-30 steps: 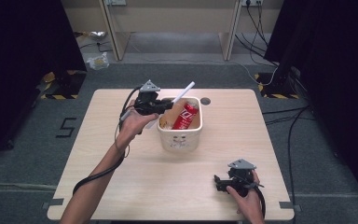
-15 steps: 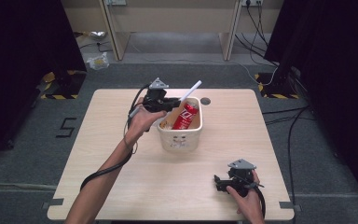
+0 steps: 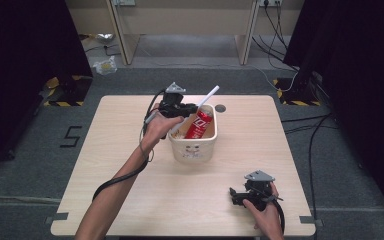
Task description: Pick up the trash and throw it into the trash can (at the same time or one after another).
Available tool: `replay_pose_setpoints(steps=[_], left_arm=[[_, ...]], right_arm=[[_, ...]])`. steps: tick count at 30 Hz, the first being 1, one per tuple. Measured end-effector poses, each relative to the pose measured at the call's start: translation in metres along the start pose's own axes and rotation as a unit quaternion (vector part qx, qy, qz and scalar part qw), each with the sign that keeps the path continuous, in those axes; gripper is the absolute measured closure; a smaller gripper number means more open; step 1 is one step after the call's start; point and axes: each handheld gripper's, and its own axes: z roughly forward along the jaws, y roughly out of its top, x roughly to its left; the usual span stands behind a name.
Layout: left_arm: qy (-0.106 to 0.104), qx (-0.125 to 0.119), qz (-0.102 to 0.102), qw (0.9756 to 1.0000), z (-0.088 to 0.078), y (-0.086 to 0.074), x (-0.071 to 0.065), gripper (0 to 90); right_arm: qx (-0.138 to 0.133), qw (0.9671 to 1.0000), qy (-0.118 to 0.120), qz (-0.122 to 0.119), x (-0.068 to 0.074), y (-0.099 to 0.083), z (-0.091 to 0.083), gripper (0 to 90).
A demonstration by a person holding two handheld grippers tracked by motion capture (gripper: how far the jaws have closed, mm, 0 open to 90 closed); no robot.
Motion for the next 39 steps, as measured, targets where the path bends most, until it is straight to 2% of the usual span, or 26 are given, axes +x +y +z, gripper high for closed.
replay_pose_setpoints(steps=[9,14,25,28,39], left_arm=[[0.001,0.001,-0.009,1.0000,0.008,-0.001,0.001,77.2],[0.002,0.007,-0.012,0.9999,0.011,-0.004,0.001,70.0],[0.008,0.015,-0.012,0.9998,-0.002,-0.007,0.004,50.9],[0.013,0.017,-0.014,0.9997,-0.006,-0.009,0.005,41.5],[0.018,0.010,-0.024,0.9995,-0.026,-0.019,0.014,30.1]], right_arm=[[0.000,1.0000,0.000,0.000,0.000,0.000,0.000,0.4],[0.000,1.0000,0.000,0.000,0.000,0.000,0.000,0.4],[0.000,1.0000,0.000,0.000,0.000,0.000,0.000,0.4],[0.000,1.0000,0.000,0.000,0.000,0.000,0.000,0.4],[-0.001,1.0000,0.001,0.001,0.000,0.000,0.000,0.4]])
